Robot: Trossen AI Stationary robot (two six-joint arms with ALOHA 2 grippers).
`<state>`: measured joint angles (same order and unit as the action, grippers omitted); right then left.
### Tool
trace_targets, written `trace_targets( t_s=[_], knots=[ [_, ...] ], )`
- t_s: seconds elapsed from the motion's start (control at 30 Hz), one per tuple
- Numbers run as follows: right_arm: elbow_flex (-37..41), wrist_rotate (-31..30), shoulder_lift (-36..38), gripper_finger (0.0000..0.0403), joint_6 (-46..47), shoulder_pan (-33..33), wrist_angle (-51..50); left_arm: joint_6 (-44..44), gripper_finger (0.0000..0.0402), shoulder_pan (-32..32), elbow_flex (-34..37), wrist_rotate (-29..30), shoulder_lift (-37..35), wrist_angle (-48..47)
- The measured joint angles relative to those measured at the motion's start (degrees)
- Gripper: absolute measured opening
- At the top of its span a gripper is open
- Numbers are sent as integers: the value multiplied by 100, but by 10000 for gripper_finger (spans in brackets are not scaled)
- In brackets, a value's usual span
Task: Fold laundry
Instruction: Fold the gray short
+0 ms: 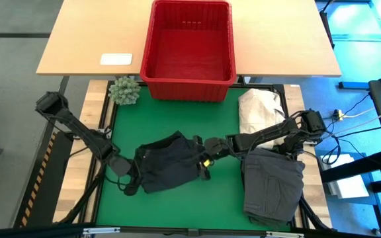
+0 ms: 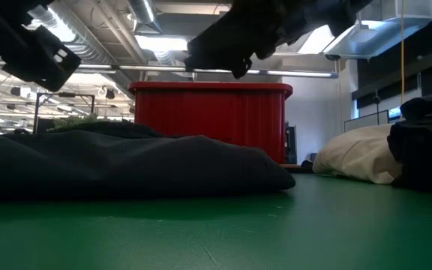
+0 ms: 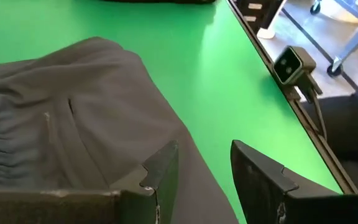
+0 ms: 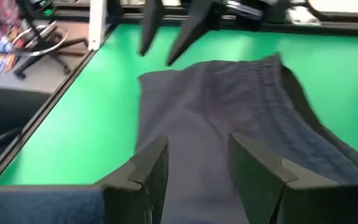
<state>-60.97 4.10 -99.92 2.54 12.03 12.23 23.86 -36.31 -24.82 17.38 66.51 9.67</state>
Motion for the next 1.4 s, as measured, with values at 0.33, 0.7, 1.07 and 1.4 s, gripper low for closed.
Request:
trace_targets(
  t_s=[0.33,0.7,1.07,1.4],
  knots=[
    [-3,3,-167,166,-616,400,31,42,138,-286,-8,-30,600,24],
    [-2,-45,-548,166,-1078,612,24,27,138,-403,-372,-106,655,-242],
    [-2,-249,-577,249,-1364,634,20,148,147,-282,-728,-412,655,-1418],
    [-4,-199,-701,289,-1679,647,-210,223,207,-226,-728,-788,655,-1500]
  ],
)
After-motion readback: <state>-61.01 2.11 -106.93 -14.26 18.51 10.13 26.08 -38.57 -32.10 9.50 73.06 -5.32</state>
